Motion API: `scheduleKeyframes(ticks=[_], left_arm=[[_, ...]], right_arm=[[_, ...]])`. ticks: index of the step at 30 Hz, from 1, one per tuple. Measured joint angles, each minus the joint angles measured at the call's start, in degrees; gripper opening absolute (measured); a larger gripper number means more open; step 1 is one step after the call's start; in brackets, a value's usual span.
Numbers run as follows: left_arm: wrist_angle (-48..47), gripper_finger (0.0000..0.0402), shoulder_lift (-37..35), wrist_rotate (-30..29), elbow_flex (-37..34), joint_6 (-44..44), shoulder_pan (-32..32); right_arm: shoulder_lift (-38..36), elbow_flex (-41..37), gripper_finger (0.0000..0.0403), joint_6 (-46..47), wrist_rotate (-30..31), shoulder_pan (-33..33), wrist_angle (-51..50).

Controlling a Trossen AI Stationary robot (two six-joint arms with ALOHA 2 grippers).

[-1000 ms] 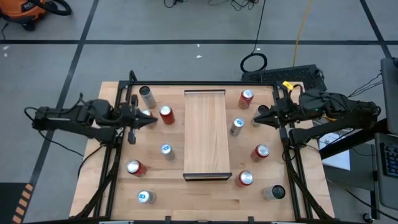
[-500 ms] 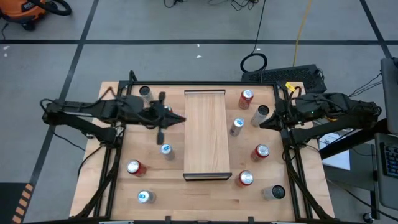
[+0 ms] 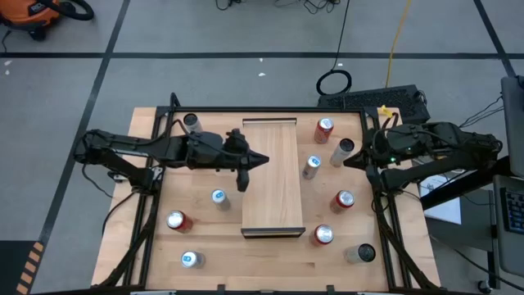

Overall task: Place canned beverage on shelf
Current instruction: Put the top right blue soda can on the shelf

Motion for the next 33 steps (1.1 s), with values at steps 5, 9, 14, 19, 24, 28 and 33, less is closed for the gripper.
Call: scheduleKeyframes(ticks=[5, 9, 14, 19, 24, 28, 33], left_arm=[[-0.1, 0.0000, -0.4, 0.1, 0.0, -5.3, 0.4], [-0.4, 0.0000, -1.4, 0.2, 0.0, -4.9, 0.4], [-3.7, 0.0000, -1.8, 1.7, 0.1, -1.6, 0.5], [-5.4, 0.0000, -2.6, 4.2, 0.1, -2.2, 0.5], [-5.7, 0.0000, -3.3, 4.3, 0.0, -2.4, -0.1], [-6.5, 0.0000, -3.6, 4.9, 0.1, -2.4, -0.1], [-7.1, 0.0000, -4.1, 7.3, 0.0, -2.5, -0.1]], right_arm=[[0.7, 0.0, 0.0000, 5.0, 2.3, 0.0, 5.4], [2.6, 0.0, 0.0000, 5.6, 4.7, -0.2, 13.2], [7.1, 0.0, 0.0000, 6.3, 5.6, -0.6, 15.3], [12.9, 3.2, 0.0000, 4.4, 5.2, -0.6, 13.7], [19.4, 11.0, 0.0000, 1.8, 5.6, -1.7, 4.4], [23.3, 16.1, 0.0001, -1.8, 1.9, -3.3, -1.5], [25.8, 18.0, 0.0024, -7.4, -0.7, -5.2, -4.5]])
